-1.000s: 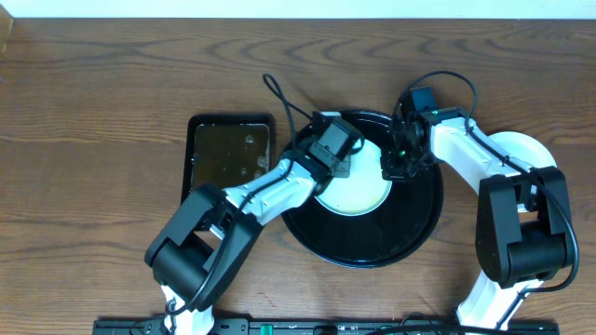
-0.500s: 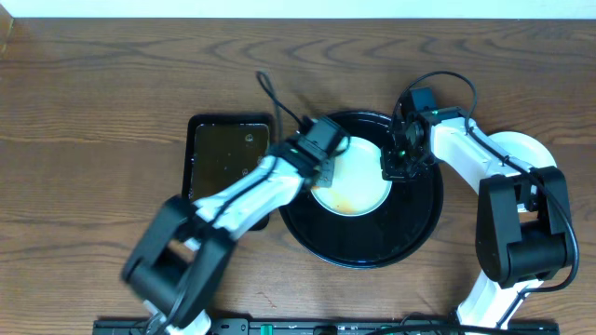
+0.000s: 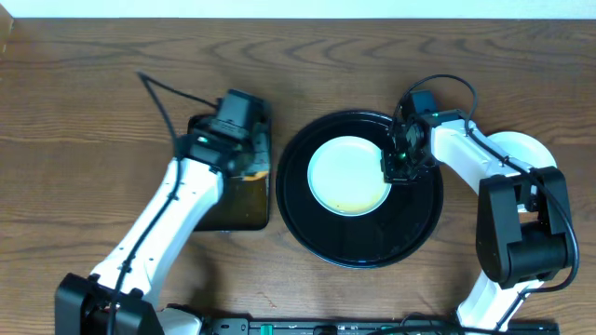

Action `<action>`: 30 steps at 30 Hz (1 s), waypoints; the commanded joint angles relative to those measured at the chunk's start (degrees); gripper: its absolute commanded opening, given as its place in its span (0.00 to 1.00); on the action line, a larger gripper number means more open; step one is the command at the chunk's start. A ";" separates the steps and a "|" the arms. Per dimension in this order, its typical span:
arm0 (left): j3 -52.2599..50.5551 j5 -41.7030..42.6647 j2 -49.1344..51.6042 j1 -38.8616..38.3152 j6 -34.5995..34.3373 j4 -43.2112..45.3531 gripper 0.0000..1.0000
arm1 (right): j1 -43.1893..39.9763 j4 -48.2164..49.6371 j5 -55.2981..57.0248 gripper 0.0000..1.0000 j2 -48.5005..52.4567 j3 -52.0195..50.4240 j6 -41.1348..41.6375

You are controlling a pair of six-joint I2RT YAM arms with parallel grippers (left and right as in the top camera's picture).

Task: Clean dirty plates on tray and stack at the side
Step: 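Return the sponge to the water tray with left gripper, then slide the blue plate toward the tray's right edge with right gripper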

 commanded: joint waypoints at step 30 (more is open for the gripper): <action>-2.14 -0.07 -0.48 4.02 0.48 -1.33 0.08 | -1.86 7.89 -21.35 0.10 0.55 -3.74 -3.02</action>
